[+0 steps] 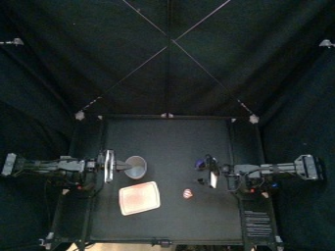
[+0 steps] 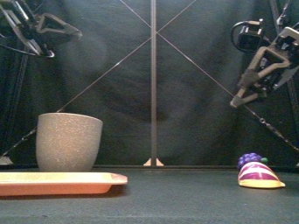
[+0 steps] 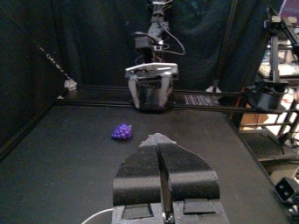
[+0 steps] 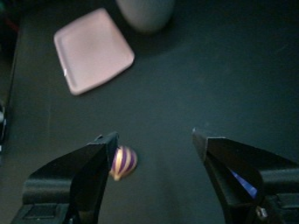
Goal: Pick the onion then place it in the grey bowl
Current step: Pick the onion
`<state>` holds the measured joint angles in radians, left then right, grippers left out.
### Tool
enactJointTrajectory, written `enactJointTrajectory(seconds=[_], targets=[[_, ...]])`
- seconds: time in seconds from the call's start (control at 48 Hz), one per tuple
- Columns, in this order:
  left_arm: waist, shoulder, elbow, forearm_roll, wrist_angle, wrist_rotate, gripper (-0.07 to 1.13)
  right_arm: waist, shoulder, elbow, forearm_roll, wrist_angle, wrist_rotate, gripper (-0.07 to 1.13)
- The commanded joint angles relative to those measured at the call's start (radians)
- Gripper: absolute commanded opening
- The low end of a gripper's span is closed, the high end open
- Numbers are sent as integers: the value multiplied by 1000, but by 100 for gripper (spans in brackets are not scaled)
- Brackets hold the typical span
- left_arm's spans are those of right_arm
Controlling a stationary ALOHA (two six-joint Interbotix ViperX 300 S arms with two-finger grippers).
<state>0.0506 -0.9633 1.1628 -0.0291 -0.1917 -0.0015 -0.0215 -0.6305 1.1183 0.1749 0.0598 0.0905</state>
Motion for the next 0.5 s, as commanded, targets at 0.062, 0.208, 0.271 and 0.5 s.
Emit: enactJointTrajectory(seconds=[0.062, 0.208, 0.271, 0.5], targets=[[15, 5, -25, -3, -3, 0, 10, 72, 78, -61, 49, 100, 3, 100], [20, 6, -25, -3, -5, 2, 10, 114, 170, -87, 84, 144, 20, 100], [21, 6, -25, -3, -3, 2, 10, 130, 213, -100, 86, 143, 21, 100], [25, 6, -20, -3, -3, 2, 10, 190, 422, -204, 72, 172, 21, 100]])
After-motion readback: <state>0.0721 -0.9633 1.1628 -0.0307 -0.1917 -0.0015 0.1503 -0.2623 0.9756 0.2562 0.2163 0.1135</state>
